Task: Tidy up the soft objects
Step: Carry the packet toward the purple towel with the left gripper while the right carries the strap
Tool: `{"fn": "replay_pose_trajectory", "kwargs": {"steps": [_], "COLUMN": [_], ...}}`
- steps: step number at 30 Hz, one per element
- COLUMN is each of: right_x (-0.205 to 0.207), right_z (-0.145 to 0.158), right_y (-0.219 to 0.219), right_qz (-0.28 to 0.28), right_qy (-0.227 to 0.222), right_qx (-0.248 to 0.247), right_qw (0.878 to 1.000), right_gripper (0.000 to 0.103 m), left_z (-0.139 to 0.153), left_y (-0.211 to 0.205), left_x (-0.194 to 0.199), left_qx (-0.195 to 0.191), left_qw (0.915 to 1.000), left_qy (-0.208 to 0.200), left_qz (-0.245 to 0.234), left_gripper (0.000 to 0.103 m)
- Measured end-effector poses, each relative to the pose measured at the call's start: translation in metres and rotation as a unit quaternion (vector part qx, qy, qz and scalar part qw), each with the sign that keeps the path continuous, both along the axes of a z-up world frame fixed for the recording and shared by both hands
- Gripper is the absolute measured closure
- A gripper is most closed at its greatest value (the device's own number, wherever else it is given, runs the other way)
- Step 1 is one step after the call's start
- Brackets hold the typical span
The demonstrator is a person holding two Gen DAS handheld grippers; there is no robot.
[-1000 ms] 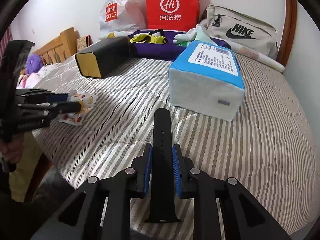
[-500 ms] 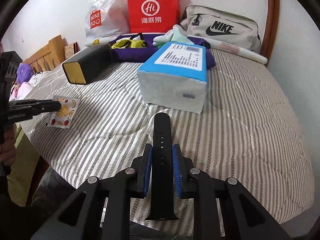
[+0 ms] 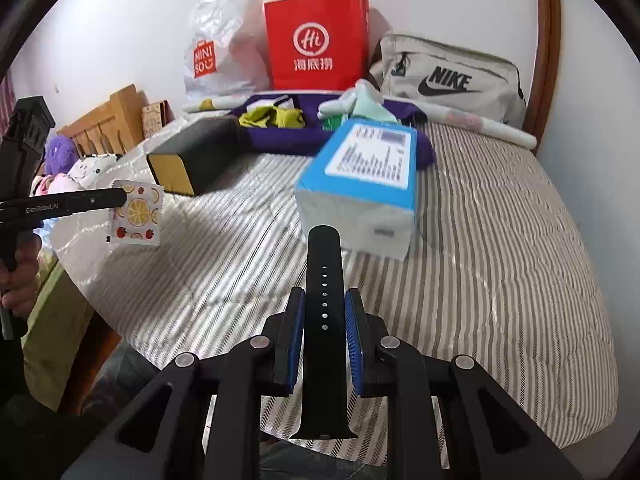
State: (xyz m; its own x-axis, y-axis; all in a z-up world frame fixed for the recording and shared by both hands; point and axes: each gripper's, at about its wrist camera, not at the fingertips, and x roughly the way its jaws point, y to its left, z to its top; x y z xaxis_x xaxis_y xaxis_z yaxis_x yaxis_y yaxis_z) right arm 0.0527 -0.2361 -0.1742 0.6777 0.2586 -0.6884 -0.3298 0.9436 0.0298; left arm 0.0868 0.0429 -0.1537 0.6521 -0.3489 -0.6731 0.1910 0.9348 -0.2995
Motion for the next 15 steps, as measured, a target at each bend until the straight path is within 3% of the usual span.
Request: {"fn": "replay_pose_trajectory", "kwargs": {"steps": [15], "right_x": [0.016], "right_z": [0.043], "right_y": [0.002], "right_qz": [0.012], "right_qy": [-0.032], "right_qx": [0.010], "right_qw": [0.999], "right_gripper": [0.083], "left_z": [0.039], "left_y": [0.006], "left_x": [0.010], "left_qx": [0.016], "left_qw": [0.9993], "left_qy": [-0.028], "left_qz": [0.019], "left_gripper": [0.099]}}
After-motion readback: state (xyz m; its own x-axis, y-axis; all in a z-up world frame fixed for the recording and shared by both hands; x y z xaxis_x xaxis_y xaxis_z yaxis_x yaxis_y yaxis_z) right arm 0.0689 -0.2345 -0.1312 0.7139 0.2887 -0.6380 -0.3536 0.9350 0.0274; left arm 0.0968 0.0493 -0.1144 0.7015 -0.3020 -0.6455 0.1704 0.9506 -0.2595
